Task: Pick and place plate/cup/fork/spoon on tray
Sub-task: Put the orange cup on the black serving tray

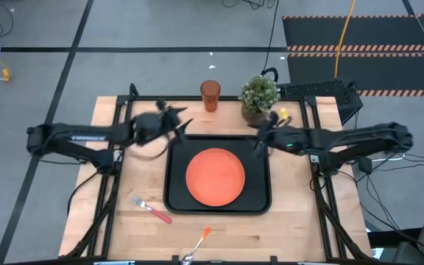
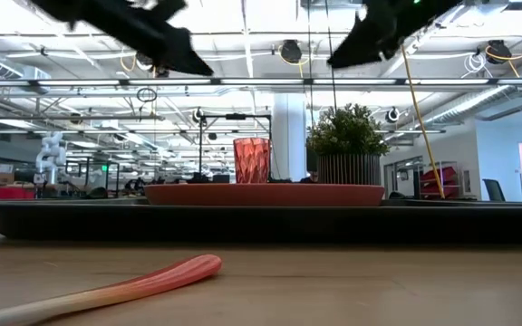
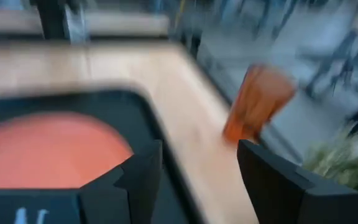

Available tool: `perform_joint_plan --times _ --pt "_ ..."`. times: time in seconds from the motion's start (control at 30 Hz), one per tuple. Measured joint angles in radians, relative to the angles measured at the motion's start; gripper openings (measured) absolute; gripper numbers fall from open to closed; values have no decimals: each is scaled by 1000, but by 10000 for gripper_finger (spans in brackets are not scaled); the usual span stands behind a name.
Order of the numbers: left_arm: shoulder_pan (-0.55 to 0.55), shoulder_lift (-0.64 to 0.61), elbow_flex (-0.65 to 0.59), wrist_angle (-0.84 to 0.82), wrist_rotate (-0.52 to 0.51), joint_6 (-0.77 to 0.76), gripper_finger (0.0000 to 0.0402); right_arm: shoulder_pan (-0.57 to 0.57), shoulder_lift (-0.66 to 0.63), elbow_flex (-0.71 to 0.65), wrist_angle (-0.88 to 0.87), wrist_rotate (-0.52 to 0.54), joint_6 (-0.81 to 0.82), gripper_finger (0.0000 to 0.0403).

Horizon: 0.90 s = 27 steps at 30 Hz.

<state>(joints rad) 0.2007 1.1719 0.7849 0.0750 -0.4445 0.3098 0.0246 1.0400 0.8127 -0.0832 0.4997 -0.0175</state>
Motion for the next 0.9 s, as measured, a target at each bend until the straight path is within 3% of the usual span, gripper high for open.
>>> perform_joint_plan --times 0.2,0.3,0.4,0.67,0.9 --pt "186 301 467 -547 158 97 216 -12 -222 -175 314 1 -182 203" --pt "254 462 684 -803 255 127 216 -12 -292 -251 375 1 -250 203" --pt "295 597 866 -957 281 164 216 -12 -343 -296 374 5 -290 203" --pt "307 808 1165 -1018 278 381 216 -18 -407 -377 374 2 -255 203" --pt "314 985 1263 -1152 189 551 216 -18 -414 -432 375 2 -216 203"
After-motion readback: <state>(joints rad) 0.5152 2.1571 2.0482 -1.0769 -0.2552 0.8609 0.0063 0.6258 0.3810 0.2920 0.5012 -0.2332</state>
